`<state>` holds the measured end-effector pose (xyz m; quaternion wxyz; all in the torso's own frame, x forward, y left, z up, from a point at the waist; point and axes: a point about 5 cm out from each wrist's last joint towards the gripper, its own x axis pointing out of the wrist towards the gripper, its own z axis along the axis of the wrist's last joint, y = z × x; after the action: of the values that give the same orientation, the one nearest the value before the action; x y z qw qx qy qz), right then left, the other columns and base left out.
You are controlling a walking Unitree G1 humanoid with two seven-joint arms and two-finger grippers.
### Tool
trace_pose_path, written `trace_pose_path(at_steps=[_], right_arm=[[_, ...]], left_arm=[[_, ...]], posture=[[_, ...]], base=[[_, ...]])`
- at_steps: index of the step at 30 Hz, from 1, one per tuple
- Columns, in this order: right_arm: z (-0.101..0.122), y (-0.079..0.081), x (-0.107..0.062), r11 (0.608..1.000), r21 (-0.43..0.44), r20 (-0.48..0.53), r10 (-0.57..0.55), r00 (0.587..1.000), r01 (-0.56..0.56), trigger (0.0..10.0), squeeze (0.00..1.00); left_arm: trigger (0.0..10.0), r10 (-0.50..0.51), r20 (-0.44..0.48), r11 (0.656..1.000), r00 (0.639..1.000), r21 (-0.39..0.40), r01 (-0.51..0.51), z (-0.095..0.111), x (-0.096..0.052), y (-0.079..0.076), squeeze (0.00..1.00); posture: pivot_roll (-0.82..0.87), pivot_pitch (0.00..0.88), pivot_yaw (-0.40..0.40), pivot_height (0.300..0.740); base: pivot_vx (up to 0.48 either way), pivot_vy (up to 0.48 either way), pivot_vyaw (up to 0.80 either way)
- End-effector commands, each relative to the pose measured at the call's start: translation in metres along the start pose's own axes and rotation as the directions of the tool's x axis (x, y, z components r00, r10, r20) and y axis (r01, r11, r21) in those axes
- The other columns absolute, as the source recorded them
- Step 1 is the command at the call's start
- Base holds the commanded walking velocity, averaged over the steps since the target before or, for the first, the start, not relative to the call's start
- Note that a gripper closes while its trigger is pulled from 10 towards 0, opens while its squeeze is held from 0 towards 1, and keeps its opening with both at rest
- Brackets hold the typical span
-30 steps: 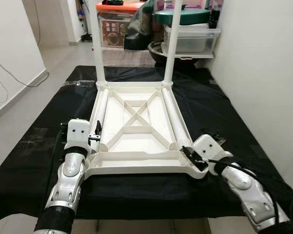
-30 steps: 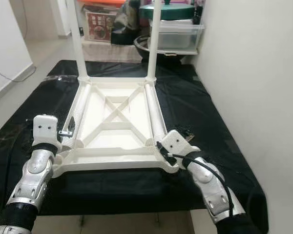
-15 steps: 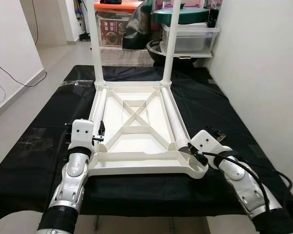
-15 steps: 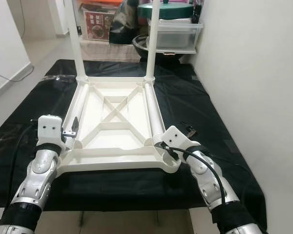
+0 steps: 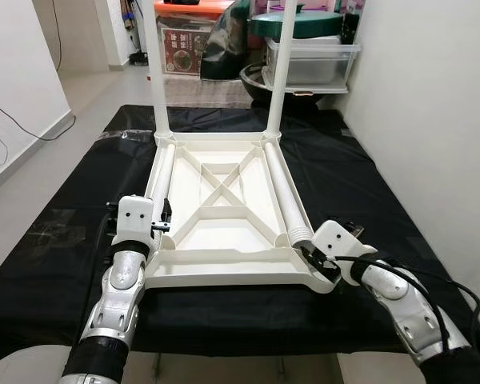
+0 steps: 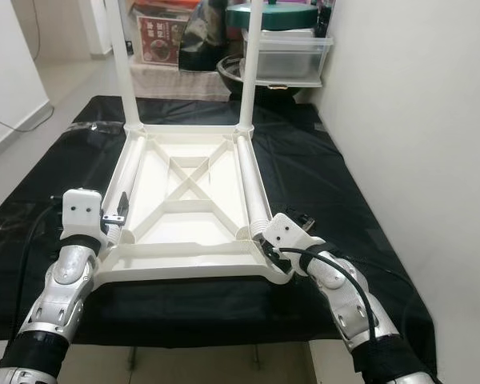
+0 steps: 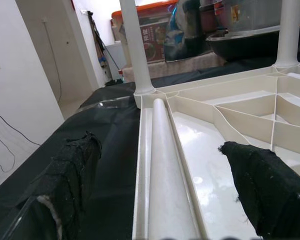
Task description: Building children table
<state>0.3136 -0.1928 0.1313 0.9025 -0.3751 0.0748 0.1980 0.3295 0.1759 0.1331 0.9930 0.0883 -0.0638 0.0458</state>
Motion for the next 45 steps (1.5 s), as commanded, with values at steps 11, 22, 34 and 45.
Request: trace_pose_path(at_steps=[11,22,34,45], right_arm=[[-0.006,-0.018,0.012,0.984,-0.039,-0.094,-0.177,0.980,0.174,10.0,0.00],[0.019,-0.014,0.014,0.935,0.145,0.041,-0.332,0.943,0.323,0.0,0.00],[0.024,0.029,0.016,0.945,0.232,0.077,-0.254,0.964,0.230,0.0,0.00],[0.018,0.023,0.017,0.928,0.252,0.032,-0.291,0.956,0.274,0.0,0.00]], left_arm=[[10.0,0.014,-0.001,1.000,1.000,0.009,-0.014,-0.002,-0.002,0.002,0.00],[10.0,0.008,0.004,1.000,1.000,0.009,-0.008,0.000,0.002,0.000,0.00],[10.0,0.002,-0.001,1.000,1.000,0.012,-0.002,-0.001,0.002,-0.001,0.00],[10.0,0.001,-0.006,1.000,1.000,0.016,-0.001,-0.003,0.001,-0.002,0.00]], posture=[[0.08,0.000,-0.077,0.740],[0.07,0.000,-0.072,0.740],[0.06,0.000,-0.068,0.740],[0.07,0.000,-0.071,0.740]], base=[[0.000,0.000,0.00],[0.000,0.000,0.00],[0.000,0.000,0.00],[0.000,0.000,0.00]])
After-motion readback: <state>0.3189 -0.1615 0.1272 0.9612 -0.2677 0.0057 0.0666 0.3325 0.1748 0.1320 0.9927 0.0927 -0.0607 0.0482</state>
